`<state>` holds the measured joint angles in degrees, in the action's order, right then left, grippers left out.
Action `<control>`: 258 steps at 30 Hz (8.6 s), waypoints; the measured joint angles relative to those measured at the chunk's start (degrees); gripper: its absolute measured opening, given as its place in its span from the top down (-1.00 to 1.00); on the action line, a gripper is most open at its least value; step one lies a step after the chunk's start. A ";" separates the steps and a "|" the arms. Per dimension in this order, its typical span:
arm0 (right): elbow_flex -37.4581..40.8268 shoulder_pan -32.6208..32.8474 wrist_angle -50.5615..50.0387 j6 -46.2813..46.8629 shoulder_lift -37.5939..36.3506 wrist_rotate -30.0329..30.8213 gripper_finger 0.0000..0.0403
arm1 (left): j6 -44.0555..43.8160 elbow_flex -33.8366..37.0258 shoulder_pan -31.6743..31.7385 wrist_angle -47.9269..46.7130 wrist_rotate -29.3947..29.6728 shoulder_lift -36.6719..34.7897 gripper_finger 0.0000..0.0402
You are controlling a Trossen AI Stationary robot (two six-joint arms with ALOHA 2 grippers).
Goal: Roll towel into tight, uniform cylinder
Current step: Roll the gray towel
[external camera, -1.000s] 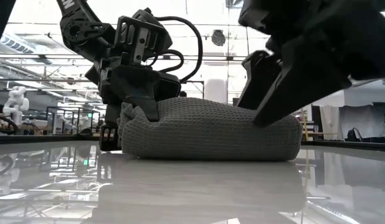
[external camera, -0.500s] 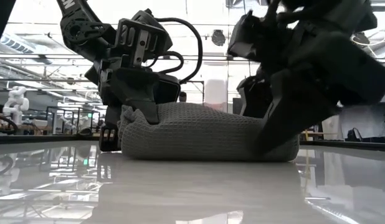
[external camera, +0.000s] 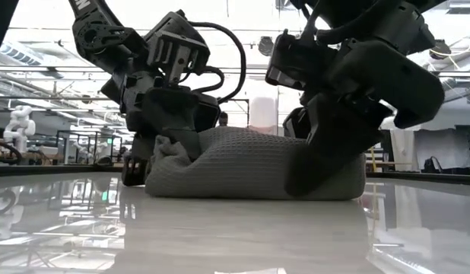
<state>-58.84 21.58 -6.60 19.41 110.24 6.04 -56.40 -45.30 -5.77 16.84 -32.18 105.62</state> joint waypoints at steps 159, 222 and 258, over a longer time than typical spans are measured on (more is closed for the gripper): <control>0.12 1.69 7.59 8.47 -0.58 0.66 -0.07 | 32.69 -8.15 -18.18 -26.49 34.29 -4.33 0.52; 0.31 6.23 3.35 16.36 -3.29 1.12 0.09 | 35.65 -8.11 -19.09 -23.06 38.15 -7.98 0.90; 0.27 14.34 -5.15 24.42 -8.92 23.28 -0.32 | 23.86 -8.04 -7.39 -21.87 16.32 -5.46 0.89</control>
<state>-58.57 35.92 -11.75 43.84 101.32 29.32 -32.53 -53.34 -13.16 -5.03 -15.86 100.16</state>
